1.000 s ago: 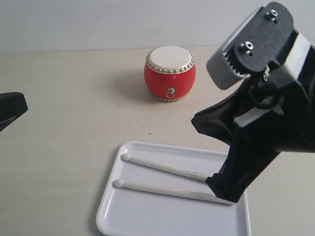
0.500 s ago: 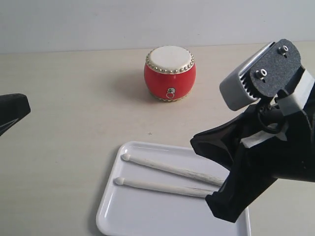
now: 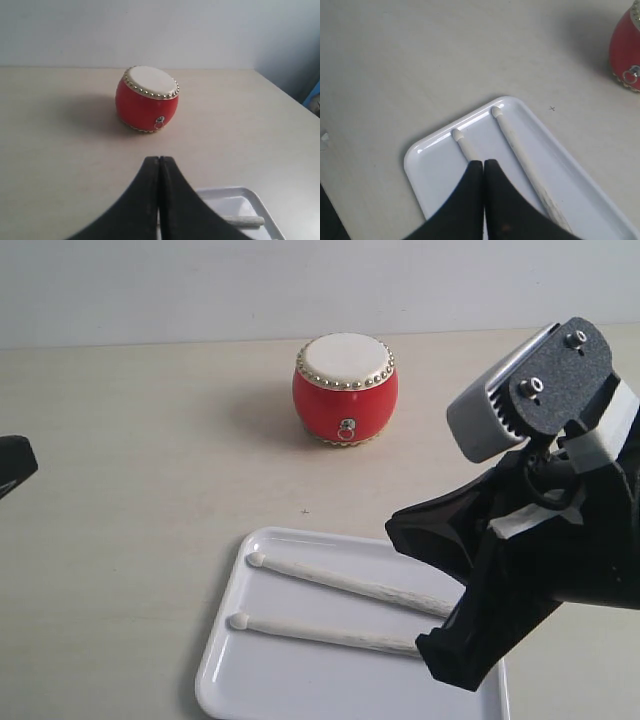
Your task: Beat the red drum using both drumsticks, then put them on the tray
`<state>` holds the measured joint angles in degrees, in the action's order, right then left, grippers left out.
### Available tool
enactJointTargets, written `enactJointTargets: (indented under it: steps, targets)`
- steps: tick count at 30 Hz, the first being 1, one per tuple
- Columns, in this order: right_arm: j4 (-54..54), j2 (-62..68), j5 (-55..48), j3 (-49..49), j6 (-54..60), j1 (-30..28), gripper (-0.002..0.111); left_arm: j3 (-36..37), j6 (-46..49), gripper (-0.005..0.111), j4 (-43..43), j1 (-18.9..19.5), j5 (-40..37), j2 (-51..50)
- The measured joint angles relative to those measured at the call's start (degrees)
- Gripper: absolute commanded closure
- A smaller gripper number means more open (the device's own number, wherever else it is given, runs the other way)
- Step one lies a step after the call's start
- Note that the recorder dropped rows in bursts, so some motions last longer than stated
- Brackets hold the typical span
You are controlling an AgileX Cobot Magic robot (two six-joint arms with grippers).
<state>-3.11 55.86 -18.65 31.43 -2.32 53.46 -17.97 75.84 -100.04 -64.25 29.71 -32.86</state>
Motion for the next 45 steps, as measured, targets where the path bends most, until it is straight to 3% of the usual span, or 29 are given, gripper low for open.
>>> enactJointTargets:
  steps: [2,8,11,17,24,42,44,45]
  targets:
    - [0.0,0.0,0.0,0.0,0.0,0.0,0.108,0.8,-0.5,0.107,-0.1,5.4,-4.2,1.8]
    - [0.0,0.0,0.0,0.0,0.0,0.0,0.108,4.1,-0.9,0.107,3.2,30.4,-18.8,10.6]
    - [0.0,0.0,0.0,0.0,0.0,0.0,0.108,6.3,-0.9,0.107,5.2,40.6,-22.9,15.9]
    - [0.0,0.0,0.8,0.0,0.0,0.0,0.108,11.2,-0.9,0.107,6.1,53.6,-29.7,25.0]
    - [0.0,0.0,0.9,0.0,0.0,0.0,0.108,17.4,-0.9,0.107,6.2,59.8,-36.7,32.5]
    - [0.0,0.0,0.9,0.0,0.0,0.0,0.108,15.9,-0.9,0.107,6.9,60.3,-35.6,32.5]
    - [0.0,0.0,0.9,0.0,0.0,0.0,0.108,15.9,-4.4,0.107,12.2,60.3,-35.9,32.5]
    - [0.0,0.0,0.9,0.0,0.0,0.0,0.108,15.9,-9.7,0.107,19.4,60.3,-36.7,32.5]
